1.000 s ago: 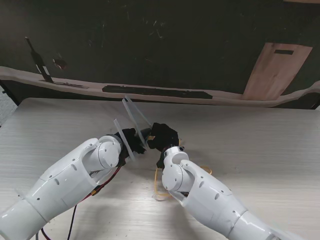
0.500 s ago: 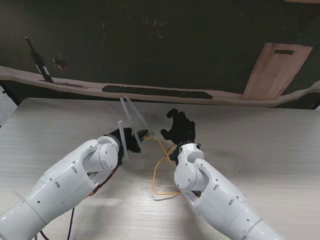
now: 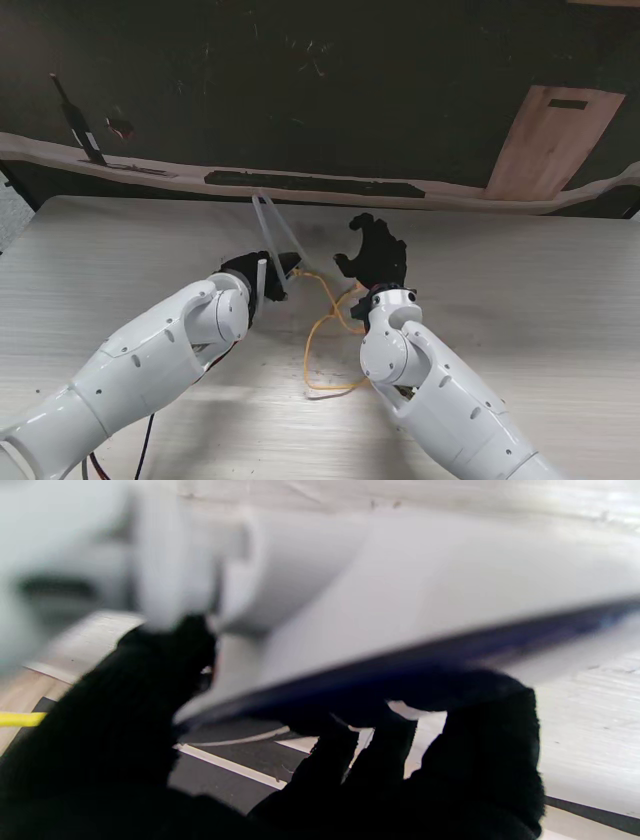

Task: Untangle the Ethernet cable and plug it into the router

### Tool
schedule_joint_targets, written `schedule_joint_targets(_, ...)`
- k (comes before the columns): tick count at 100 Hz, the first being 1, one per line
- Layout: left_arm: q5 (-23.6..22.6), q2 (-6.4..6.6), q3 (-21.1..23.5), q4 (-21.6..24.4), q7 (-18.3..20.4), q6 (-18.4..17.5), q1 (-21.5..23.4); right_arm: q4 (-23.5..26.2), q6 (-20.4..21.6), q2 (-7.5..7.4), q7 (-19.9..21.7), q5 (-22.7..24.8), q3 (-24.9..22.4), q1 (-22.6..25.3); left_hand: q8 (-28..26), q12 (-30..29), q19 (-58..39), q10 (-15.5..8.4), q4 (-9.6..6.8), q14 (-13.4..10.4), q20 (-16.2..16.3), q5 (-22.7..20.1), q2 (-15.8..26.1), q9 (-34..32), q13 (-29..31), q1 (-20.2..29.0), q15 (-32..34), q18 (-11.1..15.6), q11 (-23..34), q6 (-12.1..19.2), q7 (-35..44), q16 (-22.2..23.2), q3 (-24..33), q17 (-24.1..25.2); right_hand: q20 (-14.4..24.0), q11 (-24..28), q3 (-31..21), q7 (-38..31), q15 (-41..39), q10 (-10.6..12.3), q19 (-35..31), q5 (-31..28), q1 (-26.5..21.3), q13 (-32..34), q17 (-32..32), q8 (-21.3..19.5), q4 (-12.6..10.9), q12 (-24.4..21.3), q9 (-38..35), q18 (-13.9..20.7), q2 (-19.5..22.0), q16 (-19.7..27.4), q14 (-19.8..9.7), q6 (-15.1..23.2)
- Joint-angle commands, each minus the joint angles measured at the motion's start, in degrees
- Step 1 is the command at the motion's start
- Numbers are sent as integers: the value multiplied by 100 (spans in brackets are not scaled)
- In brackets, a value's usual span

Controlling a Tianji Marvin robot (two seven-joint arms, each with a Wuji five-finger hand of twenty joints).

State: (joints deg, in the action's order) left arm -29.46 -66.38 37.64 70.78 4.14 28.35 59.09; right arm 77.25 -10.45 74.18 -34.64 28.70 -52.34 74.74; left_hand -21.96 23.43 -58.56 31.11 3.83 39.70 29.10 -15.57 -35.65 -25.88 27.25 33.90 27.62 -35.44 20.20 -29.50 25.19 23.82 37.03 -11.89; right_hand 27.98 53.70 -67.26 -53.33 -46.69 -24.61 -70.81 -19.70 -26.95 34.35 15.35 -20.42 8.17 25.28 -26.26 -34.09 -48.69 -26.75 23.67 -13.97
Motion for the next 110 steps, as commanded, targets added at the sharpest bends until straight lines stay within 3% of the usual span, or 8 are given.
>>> schedule_joint_targets(1, 168, -48, -177, -300, 298, 124, 304, 44, 38, 16, 46, -45, -5, 49, -55, 179, -310, -1475, -575, -1903, 222, -273, 1351, -238, 116, 1003, 996, 2062, 1461, 1425, 1035, 239, 892, 162, -3, -39, 69, -17, 35, -66, 97, 89, 168, -66, -94, 85, -70, -80, 83, 155, 109, 26, -95, 98)
schedule_joint_targets(35, 293, 23, -549, -159, 740, 488, 131, 81, 33, 38, 4, -121, -45, 80, 770, -246, 88, -1371, -441, -1827, 59, 666, 1795, 1408, -1221, -87, 566, 2115, 827, 1255, -355, 147, -330, 1160, 7, -59, 96, 10, 30, -72, 104, 4, 206, -27, -93, 107, -83, -91, 13, 156, 221, 24, -73, 81)
schedule_joint_targets(47, 358, 48, -635, -123, 870, 573, 82, 93, 48, 43, -33, -138, -81, 94, 1168, -702, 321, -1373, -364, -1828, -99, 653, 1881, 1449, -1626, -441, 279, 2176, 33, 1204, -1079, 47, -731, 1420, 10, -66, 93, 22, 25, -71, 105, -19, 216, -17, -93, 114, -90, -94, -21, 156, 266, 23, -82, 65)
schedule_joint_targets(56, 399, 52, -630, -92, 896, 609, 87, 97, 54, 47, -57, -149, -101, 103, 1366, -953, 536, -1361, -301, -1857, -247, 655, 1971, 1481, -1869, -433, 47, 2212, -409, 1195, -1572, -40, -1252, 1594, 12, -67, 92, 29, 15, -81, 106, -29, 216, -2, -92, 118, -93, -94, -39, 156, 279, 19, -78, 52)
schedule_joint_targets(80, 301, 94, -507, 49, 883, 596, 178, 109, 56, 63, -89, -195, -123, 112, 1271, -1007, 817, -1347, -269, -1881, -423, 663, 2025, 1543, -2034, -410, -143, 2213, -672, 1199, -1916, -74, -2039, 1652, 20, -64, 88, 40, 0, -75, 103, -37, 225, 7, -75, 123, -101, -88, -60, 151, 343, 12, -71, 40)
schedule_joint_targets(110, 82, 118, -236, 239, 712, 500, 367, 126, 72, 61, -90, -204, -137, 126, 1203, -900, 727, -1335, -326, -1845, -381, 627, 1990, 1524, -2013, -336, -107, 2203, -566, 1225, -1778, -35, -2108, 1659, 26, -63, 84, 46, -14, -78, 105, -46, 230, 19, -74, 126, -109, -85, -80, 152, 381, 6, -71, 27)
